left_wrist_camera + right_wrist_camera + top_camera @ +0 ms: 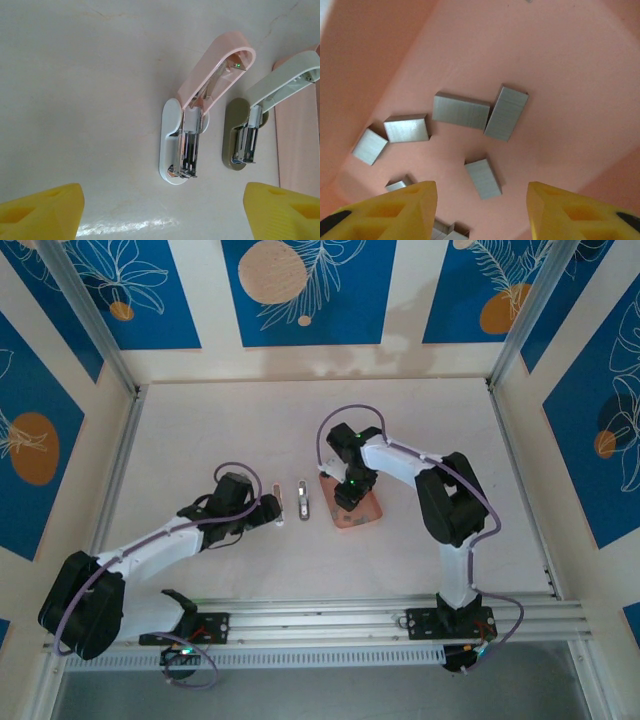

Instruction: Load the staples into the stapler

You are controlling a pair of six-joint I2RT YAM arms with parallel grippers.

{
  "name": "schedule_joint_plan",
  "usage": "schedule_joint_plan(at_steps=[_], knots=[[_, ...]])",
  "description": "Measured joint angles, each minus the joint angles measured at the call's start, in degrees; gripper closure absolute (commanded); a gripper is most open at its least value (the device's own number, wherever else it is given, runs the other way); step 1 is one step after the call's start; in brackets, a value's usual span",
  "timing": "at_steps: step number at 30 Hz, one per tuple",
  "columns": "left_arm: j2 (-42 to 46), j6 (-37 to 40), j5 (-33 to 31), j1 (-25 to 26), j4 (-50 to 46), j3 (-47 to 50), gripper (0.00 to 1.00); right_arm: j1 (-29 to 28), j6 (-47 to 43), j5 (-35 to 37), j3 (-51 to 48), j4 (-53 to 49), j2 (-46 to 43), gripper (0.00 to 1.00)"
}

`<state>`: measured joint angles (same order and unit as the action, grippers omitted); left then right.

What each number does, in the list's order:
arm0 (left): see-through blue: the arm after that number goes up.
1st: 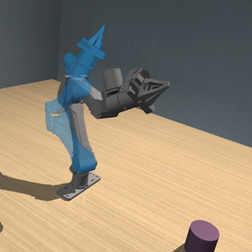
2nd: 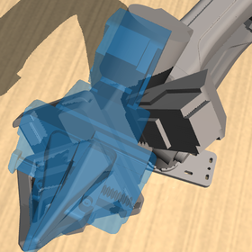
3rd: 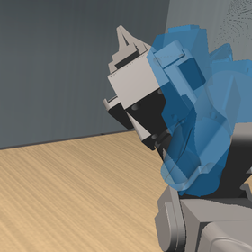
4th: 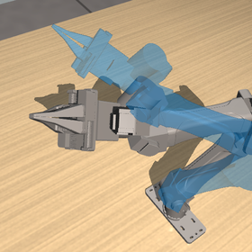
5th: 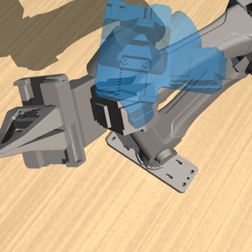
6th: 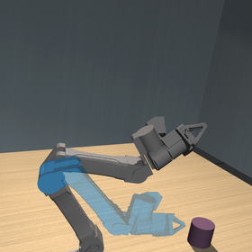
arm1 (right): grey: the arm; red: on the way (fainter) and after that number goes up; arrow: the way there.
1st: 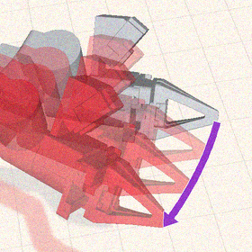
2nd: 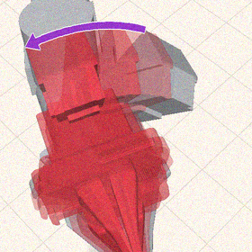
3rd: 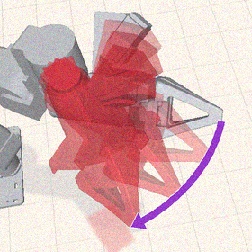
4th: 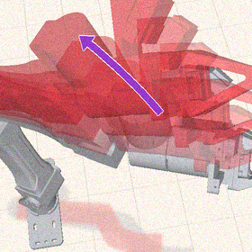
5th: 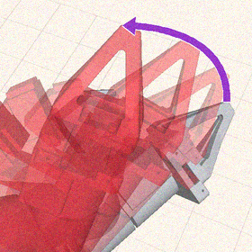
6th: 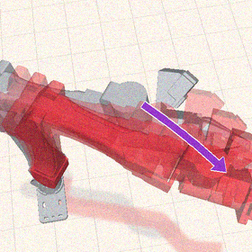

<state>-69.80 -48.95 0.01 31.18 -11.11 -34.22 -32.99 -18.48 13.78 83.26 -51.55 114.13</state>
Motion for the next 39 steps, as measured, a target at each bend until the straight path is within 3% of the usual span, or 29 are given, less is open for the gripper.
schedule_joint_plan(at_steps=[11,24,39], knots=[[0.0,-0.07,0.02,-0.04,0.0,0.02,0.18,0.0,0.0,2.12,2.19,0.7,4.0,0.51],[0.0,-0.04,0.87,-0.07,0.02,0.02,0.18,0.96,0.81,0.61,4.87,-1.7,5.79,0.69],[0.0,-0.04,1.51,-0.07,0.02,0.02,0.18,1.79,3.76,-1.99,8.13,-5.38,7.85,0.64]])
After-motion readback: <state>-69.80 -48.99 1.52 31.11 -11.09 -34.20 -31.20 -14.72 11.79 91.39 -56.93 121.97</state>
